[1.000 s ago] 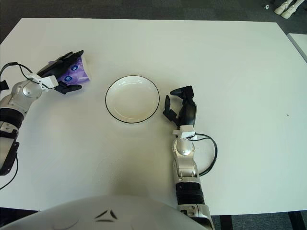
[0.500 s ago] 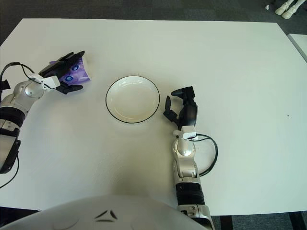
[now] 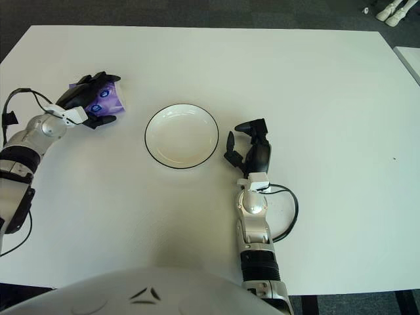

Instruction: Put the tissue paper into the plate.

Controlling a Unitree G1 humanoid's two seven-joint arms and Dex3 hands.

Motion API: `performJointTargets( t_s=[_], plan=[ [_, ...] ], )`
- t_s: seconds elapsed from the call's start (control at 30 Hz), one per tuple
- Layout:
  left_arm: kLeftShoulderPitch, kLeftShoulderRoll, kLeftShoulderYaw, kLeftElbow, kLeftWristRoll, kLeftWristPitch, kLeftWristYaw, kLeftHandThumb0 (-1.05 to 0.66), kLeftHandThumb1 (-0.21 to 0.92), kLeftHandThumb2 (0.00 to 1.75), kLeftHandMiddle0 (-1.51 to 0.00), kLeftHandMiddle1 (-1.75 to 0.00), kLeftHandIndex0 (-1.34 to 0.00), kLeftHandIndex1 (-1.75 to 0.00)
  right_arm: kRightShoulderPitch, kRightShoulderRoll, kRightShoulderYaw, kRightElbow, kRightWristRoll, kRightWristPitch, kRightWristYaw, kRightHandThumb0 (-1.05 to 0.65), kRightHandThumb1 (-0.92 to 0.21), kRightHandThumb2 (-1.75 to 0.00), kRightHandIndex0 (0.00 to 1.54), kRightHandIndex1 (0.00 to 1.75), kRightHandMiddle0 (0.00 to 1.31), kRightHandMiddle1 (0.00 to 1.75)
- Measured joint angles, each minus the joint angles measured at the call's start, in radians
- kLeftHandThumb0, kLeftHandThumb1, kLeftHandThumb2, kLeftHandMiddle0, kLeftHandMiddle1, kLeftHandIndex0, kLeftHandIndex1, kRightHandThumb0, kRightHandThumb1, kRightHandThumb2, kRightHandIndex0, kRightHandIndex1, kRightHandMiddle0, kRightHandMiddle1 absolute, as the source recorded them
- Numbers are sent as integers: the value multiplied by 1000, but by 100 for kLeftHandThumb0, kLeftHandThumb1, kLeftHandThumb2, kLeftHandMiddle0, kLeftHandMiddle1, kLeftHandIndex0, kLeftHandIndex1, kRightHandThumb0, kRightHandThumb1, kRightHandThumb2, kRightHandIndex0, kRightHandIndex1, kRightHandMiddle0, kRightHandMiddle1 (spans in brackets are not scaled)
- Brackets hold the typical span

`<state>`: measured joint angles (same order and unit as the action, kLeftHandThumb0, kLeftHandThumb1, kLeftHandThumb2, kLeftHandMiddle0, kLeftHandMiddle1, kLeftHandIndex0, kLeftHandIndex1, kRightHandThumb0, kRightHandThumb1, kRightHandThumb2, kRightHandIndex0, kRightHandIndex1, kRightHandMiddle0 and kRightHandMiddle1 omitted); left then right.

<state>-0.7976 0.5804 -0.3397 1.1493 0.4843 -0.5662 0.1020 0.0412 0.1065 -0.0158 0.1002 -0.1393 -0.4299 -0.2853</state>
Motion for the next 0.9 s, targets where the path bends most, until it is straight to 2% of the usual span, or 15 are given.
performJointTargets(
  t_s=[0.17, 0.27, 0.5, 0.7, 0.77, 0.9],
  plan=[
    [-11, -18, -16, 15, 3, 7, 55, -57, 13, 115, -53, -174, -23, -174, -1, 0, 1, 2, 0, -23, 0, -40, -58, -99, 64, 138, 41, 175],
    [-13, -29, -17, 27, 3, 8, 79, -53, 12, 117, -64, -174, -33, -174, -2, 0, 1, 3, 1, -32, 1, -40, -58, -99, 65, 138, 41, 175],
    [-13, -42, -13, 42, -7, -1, 105, -42, 11, 121, -82, -175, -43, -175, -2, 0, 1, 3, 1, -33, 2, -41, -57, -101, 64, 138, 41, 175],
    [-14, -47, -8, 51, -17, -9, 110, -38, 12, 123, -92, -175, -48, -175, -2, 0, 1, 3, 2, -34, 2, -41, -55, -103, 65, 139, 43, 175],
    [-14, -48, -8, 53, -22, -10, 110, -43, 19, 130, -97, -175, -56, -175, -2, 0, 1, 3, 2, -34, 1, -41, -55, -103, 65, 139, 43, 175],
    [-15, -51, -8, 57, -29, -10, 111, -48, 24, 136, -103, -175, -63, -175, -2, 0, 0, 3, 2, -34, 0, -41, -54, -104, 65, 139, 43, 175]
  ],
)
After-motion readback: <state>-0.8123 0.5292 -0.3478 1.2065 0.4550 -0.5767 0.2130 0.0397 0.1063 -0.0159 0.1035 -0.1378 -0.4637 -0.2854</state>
